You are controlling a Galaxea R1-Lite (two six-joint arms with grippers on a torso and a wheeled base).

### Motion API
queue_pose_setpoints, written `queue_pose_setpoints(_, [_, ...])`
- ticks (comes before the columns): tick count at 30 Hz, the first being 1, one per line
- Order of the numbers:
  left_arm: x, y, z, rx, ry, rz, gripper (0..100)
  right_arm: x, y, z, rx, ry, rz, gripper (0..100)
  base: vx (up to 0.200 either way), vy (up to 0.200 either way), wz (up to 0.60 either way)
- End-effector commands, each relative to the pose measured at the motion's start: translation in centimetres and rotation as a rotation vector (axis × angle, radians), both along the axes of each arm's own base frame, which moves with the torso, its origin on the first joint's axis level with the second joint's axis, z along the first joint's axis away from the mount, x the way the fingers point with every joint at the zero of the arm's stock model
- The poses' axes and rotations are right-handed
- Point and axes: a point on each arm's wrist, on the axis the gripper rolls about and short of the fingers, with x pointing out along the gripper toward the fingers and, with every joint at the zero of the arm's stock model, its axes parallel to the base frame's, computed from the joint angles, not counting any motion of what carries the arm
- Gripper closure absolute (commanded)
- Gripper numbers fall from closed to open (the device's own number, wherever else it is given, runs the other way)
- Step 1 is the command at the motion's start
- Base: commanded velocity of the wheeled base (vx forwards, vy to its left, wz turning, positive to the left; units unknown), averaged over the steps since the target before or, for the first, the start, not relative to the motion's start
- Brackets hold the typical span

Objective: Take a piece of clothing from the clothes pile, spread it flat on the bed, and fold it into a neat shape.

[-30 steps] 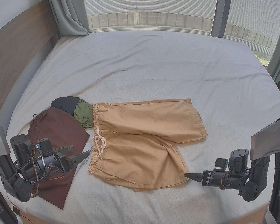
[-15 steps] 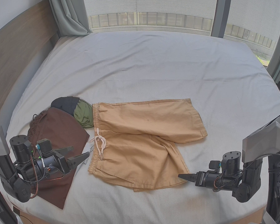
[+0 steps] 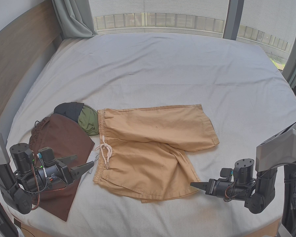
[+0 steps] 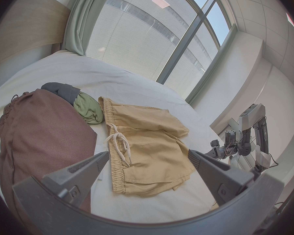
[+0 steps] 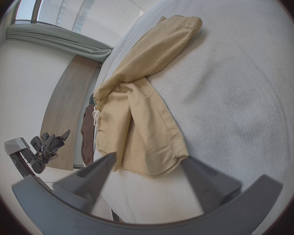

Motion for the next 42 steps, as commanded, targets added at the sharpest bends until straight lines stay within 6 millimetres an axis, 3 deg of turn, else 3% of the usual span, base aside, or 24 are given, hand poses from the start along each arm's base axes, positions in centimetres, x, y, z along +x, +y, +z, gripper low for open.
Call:
queue_pose_setpoints(1, [0.0,0.0,-0.1,0.000,0.003,-0.002,0,0.1,-0.3,0.4,-0.006,-0.020,-0.021,100,0.000,0.000,0.00])
queue_pose_setpoints(9, [0.0,-0.1,-0.1,0.000,0.008,-0.003,0,0.6,-1.2,1.1,-0.035,-0.071,-0.069,100,0.000,0.000,0.00])
queue_pose_setpoints(21, [-0.1,-0.1,-0.2,0.000,0.012,-0.005,0,3.0,-4.2,1.8,-0.090,-0.185,-0.156,100,0.000,0.000,0.00])
queue_pose_setpoints(34, [0.0,0.0,-0.9,0.024,0.024,-0.010,0,5.4,-5.1,2.3,-0.116,-0.285,-0.207,100,0.000,0.000,0.00])
queue_pose_setpoints(42, [0.1,0.0,-0.9,0.025,0.021,-0.011,0,7.0,-4.7,3.0,-0.113,-0.356,-0.238,100,0.000,0.000,0.00])
